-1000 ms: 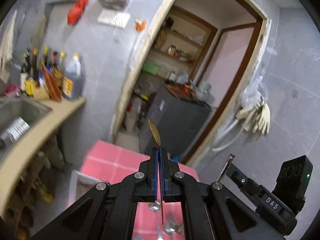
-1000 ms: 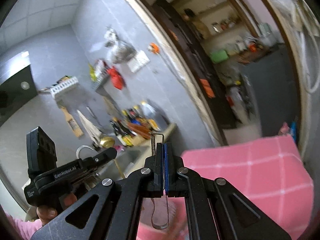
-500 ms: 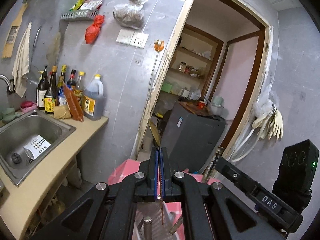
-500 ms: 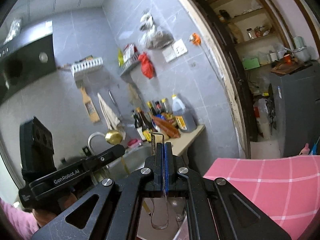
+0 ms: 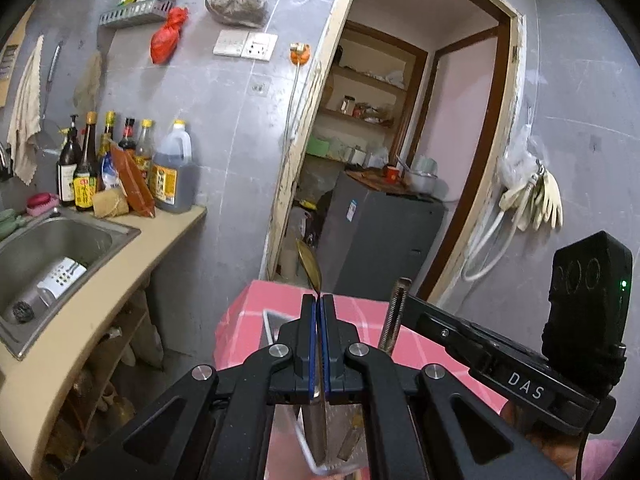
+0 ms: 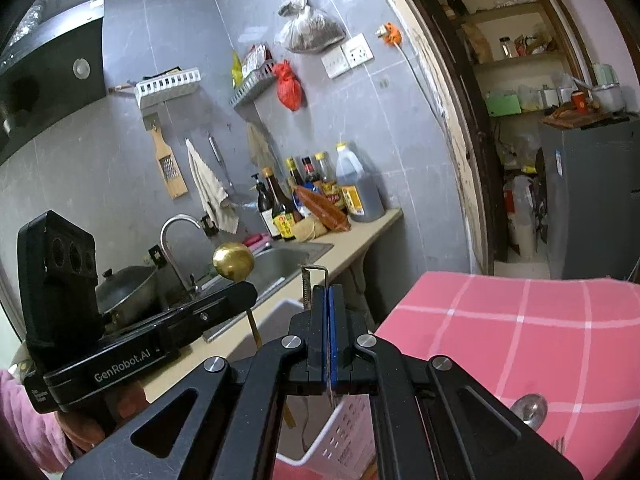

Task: Organize utensils
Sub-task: 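Lower the fork into the caddy and open the right tool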

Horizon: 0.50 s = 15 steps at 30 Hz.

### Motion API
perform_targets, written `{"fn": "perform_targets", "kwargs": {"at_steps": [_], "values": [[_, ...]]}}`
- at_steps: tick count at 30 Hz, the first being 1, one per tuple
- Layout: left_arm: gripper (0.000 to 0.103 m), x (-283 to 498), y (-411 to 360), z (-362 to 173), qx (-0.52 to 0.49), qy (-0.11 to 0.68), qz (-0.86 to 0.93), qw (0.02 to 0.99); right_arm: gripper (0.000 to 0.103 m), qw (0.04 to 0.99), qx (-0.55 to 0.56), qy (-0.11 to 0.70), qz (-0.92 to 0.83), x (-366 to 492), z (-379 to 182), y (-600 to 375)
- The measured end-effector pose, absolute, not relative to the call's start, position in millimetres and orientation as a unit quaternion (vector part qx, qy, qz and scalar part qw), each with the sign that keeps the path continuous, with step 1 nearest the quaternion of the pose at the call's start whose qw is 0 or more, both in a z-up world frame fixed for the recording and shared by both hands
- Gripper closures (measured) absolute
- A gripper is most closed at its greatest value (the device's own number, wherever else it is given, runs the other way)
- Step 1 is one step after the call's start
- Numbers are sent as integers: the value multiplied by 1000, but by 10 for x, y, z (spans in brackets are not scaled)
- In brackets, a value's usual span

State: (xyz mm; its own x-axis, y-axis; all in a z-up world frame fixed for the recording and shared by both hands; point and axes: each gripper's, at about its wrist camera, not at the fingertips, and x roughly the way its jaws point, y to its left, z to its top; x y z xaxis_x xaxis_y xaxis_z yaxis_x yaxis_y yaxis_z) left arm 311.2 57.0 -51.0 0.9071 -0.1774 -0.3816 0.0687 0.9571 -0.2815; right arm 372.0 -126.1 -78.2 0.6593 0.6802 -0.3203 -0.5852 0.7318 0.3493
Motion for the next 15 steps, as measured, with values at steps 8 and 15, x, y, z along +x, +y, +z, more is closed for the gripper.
{"fn": "perform_targets", "kwargs": {"at_steps": [8,15], "values": [[100,3116,611,-631,-136,234,-63,961,101,897,107,246,352,3707,-948,-1232],[99,3096,646,-646,-136,268,-90,950,100,892,108,267,349,3712,-1025,-1257]]}}
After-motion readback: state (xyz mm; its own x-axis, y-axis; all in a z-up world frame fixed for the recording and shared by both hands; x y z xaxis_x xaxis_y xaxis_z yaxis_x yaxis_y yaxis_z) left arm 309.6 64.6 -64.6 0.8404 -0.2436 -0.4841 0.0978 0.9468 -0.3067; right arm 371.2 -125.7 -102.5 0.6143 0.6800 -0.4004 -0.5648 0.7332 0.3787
